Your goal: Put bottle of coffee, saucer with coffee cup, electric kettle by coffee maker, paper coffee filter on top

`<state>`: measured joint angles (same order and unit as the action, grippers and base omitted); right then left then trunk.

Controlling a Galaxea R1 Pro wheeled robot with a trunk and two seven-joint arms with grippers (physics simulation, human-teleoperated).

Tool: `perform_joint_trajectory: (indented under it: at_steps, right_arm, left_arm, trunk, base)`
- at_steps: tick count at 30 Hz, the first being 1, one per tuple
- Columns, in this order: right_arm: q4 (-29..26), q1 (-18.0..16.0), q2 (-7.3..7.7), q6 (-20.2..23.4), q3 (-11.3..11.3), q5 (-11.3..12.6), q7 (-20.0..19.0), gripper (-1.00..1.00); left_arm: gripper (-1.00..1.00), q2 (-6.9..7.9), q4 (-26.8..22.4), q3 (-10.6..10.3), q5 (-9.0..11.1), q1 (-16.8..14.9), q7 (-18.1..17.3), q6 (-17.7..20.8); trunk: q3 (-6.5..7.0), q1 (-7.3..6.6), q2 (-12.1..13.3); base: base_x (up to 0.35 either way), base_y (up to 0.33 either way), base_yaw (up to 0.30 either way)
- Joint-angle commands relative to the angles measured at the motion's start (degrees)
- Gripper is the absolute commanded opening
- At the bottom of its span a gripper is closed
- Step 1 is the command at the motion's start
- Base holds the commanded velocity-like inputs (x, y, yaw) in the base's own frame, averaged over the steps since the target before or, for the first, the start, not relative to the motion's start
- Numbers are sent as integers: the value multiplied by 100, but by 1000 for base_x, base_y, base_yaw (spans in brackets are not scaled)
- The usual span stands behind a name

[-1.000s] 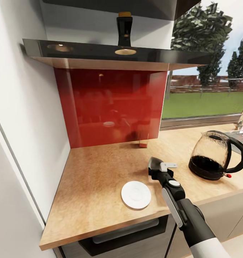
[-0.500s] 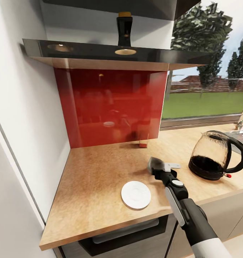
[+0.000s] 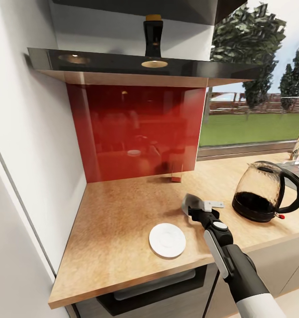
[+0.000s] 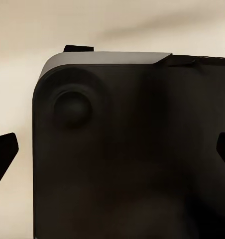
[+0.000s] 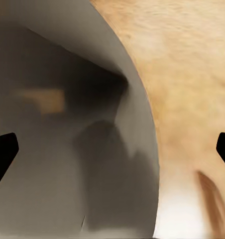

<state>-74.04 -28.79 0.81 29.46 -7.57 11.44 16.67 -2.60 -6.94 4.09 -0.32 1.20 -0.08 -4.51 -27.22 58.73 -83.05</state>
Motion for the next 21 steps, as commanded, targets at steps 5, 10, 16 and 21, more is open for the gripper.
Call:
perform_joint_trajectory:
  at_steps: [5, 10, 16, 21]
  right_arm:
    - [0, -4, 7, 16, -17, 60, 57, 100]
    - [126, -4, 7, 9, -17, 60, 53, 100]
    - [327, -4, 7, -184, -16, 60, 48, 100]
    - [401, -4, 7, -283, -16, 60, 48, 100]
  left_arm:
    - [100, -3, -8, 39, -3, 3, -1, -6]
    - [100, -3, -9, 39, -3, 3, -1, -6]
    - [100, -3, -9, 39, -3, 3, -1, -6]
    - [100, -3, -9, 39, -3, 3, -1, -6]
  trunk:
    - [-5, 0, -3]
    - [-5, 0, -3]
    - [-5, 0, -3]
    - [-5, 0, -3]
  base:
    - [43, 0, 0]
    - [20, 0, 0]
    - [4, 0, 0]
    - [1, 0, 0]
